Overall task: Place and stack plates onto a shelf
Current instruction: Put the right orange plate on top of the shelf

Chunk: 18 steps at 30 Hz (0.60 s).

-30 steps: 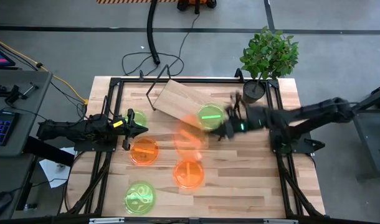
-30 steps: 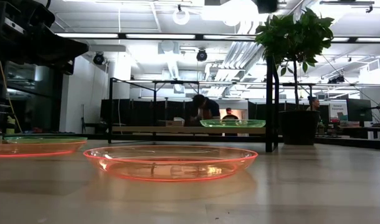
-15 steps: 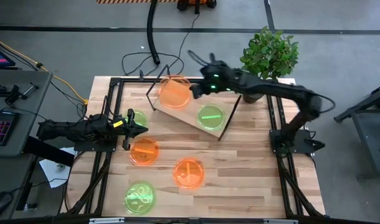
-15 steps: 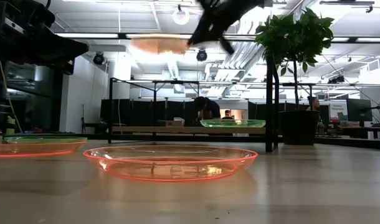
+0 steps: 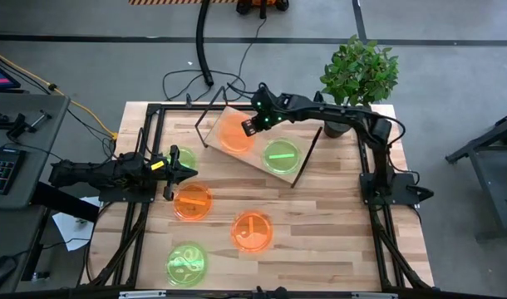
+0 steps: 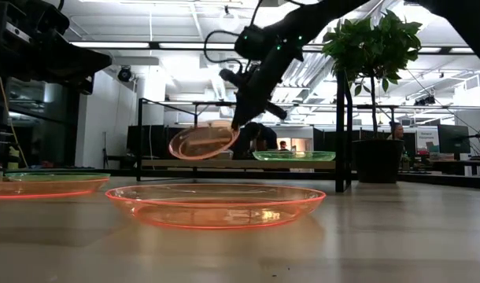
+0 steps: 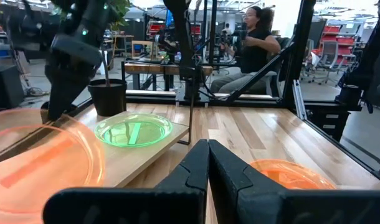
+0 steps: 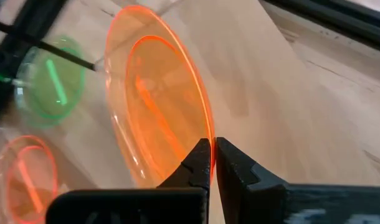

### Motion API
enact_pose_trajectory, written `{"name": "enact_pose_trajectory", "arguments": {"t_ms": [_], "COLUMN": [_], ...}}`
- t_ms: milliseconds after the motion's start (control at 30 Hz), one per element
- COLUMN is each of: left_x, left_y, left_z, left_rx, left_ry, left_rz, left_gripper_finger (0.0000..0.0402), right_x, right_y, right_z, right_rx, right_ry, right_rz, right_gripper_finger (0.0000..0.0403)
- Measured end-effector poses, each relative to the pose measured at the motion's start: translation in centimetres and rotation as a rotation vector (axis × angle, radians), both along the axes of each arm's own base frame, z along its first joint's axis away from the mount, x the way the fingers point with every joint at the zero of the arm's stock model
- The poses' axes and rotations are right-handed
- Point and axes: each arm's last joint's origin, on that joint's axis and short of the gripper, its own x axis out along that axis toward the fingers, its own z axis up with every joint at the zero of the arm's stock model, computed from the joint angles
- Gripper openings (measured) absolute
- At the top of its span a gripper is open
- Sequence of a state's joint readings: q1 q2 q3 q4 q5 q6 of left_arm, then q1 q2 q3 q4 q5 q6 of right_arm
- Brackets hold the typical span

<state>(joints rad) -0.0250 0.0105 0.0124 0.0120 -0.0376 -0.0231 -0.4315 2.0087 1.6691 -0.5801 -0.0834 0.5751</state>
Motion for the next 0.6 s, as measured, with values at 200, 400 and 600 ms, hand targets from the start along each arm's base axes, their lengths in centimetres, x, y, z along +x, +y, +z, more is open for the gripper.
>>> {"name": "enact_pose_trajectory", "arguments": {"t_ms": [200, 400, 600], "left_x": [0.00, 0.00, 0.00], "left_y": [0.00, 0.00, 0.00], "left_z": [0.01, 0.01, 0.02], "left_rx": [0.000, 0.000, 0.000], "left_ry": [0.000, -0.001, -0.001], "left_rz": [0.000, 0.000, 0.000], "left_gripper_finger": [0.0000, 0.0000, 0.0000], "right_x": [-0.01, 0.07, 0.08], "right_y": [-0.67, -0.67, -0.75], "right_z": [-0.23, -0.15, -0.11], "right_rx": [-0.059, -0.050, -0.069], "right_ry": [0.016, -0.001, 0.002], "right_rz": [-0.055, -0.045, -0.059], "right_gripper_finger": [0.0000, 0.0001, 0.0051]}}
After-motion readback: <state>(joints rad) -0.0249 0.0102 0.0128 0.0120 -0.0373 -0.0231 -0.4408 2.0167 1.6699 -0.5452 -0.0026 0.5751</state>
